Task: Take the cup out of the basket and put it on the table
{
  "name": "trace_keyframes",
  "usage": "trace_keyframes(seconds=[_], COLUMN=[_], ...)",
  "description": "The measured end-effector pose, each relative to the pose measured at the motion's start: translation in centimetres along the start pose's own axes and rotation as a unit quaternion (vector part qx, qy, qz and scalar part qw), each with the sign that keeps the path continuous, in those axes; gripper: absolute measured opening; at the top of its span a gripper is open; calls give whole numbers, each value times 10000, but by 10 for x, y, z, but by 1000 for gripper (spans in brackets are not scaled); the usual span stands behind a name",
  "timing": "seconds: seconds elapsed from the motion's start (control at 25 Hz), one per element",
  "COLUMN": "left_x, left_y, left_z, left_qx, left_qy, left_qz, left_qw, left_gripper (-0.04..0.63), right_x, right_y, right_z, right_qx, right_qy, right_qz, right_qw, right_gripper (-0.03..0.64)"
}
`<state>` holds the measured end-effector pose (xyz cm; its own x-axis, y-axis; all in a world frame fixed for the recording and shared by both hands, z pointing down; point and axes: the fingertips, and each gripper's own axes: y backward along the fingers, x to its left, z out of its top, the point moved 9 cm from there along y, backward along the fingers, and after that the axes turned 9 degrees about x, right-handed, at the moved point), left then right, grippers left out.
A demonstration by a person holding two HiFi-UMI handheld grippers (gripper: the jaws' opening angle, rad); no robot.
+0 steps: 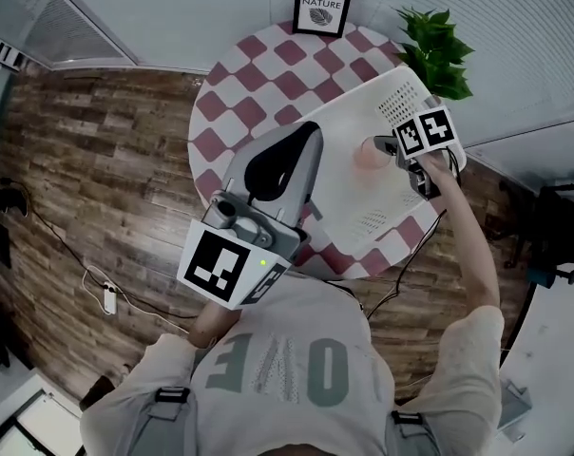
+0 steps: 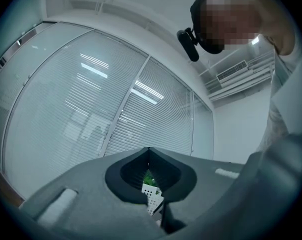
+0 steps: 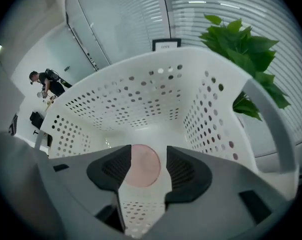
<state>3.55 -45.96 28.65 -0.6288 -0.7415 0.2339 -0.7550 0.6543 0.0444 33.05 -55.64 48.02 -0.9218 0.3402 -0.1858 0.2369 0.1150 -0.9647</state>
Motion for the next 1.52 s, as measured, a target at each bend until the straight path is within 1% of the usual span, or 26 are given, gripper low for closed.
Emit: trace_keyframes(seconds=[0.12, 0.24, 0.36, 0.64, 0.76, 0.8, 0.92, 1.04, 1.16, 1.52], left_x=[1, 4, 9, 20, 22, 23, 25, 26, 26, 26], left_y=[-3, -3, -4, 0, 2, 2, 2, 4, 5, 6], left_z=[-2, -5, -8, -13, -16, -17, -17, -19, -19, -18], left_qx=[50, 87, 147, 218, 278, 300, 231, 260, 291, 310], left_qy=[-19, 16, 40, 98, 118, 137, 207, 209, 204, 174], left_qz=[-33, -21, 11, 175, 216, 220, 208, 247, 239, 195], left_qw=[10000, 10000, 9999, 9996, 9993, 9992, 9993, 9991, 9991, 9992], left_gripper=[6, 5, 6, 6, 6, 6, 5, 6, 6, 6], right_x=[-9, -16, -21, -24, -25, -26, -27, -26, -25, -23], right_y=[-27, -52, -68, -88, -95, -97, -101, -102, -103, -104], right_z=[2, -1, -5, -14, -17, -18, -22, -22, -23, -22], right_qx=[487, 955, 1205, 1542, 1611, 1652, 1819, 1868, 1886, 1970], right_qy=[-91, -128, -242, -319, -464, -520, -621, -679, -713, -724], right_qz=[34, 168, 250, 284, 320, 320, 259, 253, 257, 210], right_qw=[9988, 9952, 9921, 9871, 9853, 9844, 9810, 9797, 9791, 9775], right_gripper=[209, 209, 208, 202, 192, 182, 114, 60, 33, 21])
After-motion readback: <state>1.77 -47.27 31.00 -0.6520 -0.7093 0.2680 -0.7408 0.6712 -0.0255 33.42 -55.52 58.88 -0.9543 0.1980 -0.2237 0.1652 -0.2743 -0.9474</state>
